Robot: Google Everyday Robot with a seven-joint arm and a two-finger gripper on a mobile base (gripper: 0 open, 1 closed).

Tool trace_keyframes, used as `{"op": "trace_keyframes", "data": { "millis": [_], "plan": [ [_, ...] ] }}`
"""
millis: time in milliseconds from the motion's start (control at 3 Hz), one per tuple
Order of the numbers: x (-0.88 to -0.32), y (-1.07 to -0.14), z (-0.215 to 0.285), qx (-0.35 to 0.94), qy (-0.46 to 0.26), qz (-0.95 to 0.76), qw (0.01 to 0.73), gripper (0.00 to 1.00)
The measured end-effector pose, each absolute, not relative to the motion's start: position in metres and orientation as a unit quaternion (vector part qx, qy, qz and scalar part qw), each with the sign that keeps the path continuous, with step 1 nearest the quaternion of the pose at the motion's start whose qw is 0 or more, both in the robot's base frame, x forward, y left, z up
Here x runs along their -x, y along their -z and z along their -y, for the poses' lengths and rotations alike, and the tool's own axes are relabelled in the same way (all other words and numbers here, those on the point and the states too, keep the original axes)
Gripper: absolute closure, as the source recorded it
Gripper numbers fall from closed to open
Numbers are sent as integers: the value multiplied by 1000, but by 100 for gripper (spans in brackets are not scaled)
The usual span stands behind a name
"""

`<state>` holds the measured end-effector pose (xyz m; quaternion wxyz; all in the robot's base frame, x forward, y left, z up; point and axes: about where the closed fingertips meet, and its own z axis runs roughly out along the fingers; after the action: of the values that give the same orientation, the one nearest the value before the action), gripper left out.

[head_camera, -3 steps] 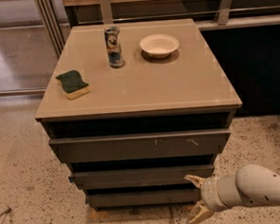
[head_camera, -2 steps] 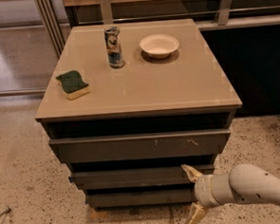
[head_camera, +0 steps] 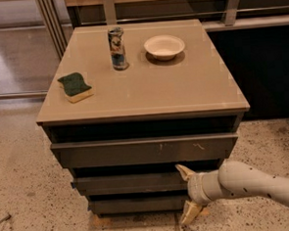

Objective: Open middle drawer

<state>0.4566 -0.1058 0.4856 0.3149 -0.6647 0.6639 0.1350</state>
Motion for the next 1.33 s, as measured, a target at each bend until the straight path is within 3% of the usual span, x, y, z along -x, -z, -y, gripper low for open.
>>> {"op": "trace_keyframes", "data": {
  "millis": [1333],
  "plan": [
    [-499, -433, 97, 661, -123, -703, 232, 0]
  ]
}}
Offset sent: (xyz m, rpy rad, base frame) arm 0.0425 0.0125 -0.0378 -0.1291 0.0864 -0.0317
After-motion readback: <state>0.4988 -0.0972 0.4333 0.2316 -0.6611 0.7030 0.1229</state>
